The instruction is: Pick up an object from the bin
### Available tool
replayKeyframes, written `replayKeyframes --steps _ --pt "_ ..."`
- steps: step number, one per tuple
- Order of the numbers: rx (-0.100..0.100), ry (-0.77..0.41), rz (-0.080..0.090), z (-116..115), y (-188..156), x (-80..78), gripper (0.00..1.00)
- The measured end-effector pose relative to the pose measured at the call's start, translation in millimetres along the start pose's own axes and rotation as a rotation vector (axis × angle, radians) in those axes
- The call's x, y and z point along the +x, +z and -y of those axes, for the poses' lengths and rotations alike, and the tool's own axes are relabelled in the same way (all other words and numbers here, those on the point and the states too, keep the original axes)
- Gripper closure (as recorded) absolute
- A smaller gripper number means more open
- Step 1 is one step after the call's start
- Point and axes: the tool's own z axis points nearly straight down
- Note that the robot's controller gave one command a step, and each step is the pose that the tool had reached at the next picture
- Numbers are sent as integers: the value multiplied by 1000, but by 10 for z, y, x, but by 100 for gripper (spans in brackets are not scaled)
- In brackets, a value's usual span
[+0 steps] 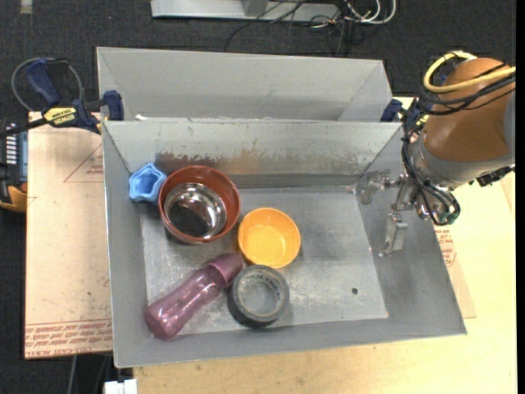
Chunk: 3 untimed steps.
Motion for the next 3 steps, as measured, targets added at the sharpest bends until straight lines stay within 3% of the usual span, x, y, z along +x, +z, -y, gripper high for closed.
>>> replayKeyframes --steps 1,2,3 --pt "0 0 2 -328 -1133 -153 0" --pt "3 -33 21 -332 -1214 -171 0" --pt "0 -144 4 -298 -878 -137 0"
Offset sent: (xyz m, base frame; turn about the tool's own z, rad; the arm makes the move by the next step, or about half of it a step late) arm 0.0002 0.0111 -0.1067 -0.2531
